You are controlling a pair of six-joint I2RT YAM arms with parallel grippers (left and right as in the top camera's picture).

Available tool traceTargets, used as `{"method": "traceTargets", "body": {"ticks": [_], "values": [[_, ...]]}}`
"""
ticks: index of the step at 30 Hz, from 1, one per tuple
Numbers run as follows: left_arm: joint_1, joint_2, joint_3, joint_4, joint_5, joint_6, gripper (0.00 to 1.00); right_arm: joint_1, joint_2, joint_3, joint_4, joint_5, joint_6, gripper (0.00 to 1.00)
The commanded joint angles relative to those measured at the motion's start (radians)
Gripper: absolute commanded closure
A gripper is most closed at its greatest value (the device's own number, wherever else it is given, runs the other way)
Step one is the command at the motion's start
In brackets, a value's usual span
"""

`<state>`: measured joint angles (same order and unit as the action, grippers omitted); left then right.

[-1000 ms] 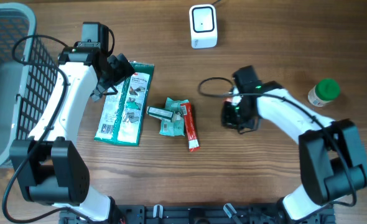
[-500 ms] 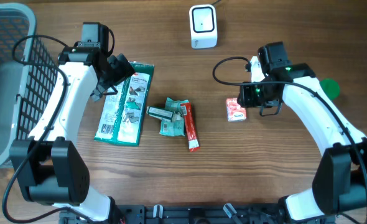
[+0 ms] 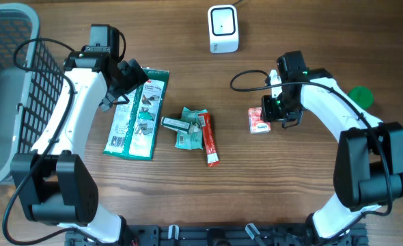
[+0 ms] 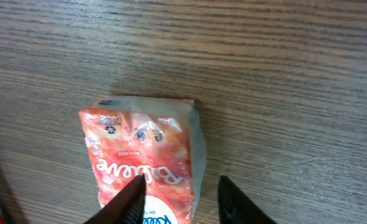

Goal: Scan the item barcode
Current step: 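Lift the Kleenex pack and rotate it with the right gripper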

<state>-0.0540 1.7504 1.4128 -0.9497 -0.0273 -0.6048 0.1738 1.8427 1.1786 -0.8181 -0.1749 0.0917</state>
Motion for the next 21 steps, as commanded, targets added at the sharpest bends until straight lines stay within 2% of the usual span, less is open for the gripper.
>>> {"method": "traceTargets", "body": {"ticks": [1,13,20,21], "values": [[0.000,0.000,-0.002,0.000,0.001,-0.010,0.00,-0.002,0.017,-0.011,-0.007,0.072,-0.013,0.64],[0.000,0.000,-0.002,0.000,0.001,-0.010,0.00,-0.001,0.017,-0.012,0.006,0.017,-0.013,0.70],[0.000,0.000,-0.002,0.000,0.001,-0.010,0.00,-0.001,0.017,-0.098,0.134,-0.023,-0.011,0.72],[0.000,0.000,-0.002,0.000,0.001,-0.010,0.00,-0.001,0.017,-0.119,0.173,-0.030,-0.010,0.76]]}}
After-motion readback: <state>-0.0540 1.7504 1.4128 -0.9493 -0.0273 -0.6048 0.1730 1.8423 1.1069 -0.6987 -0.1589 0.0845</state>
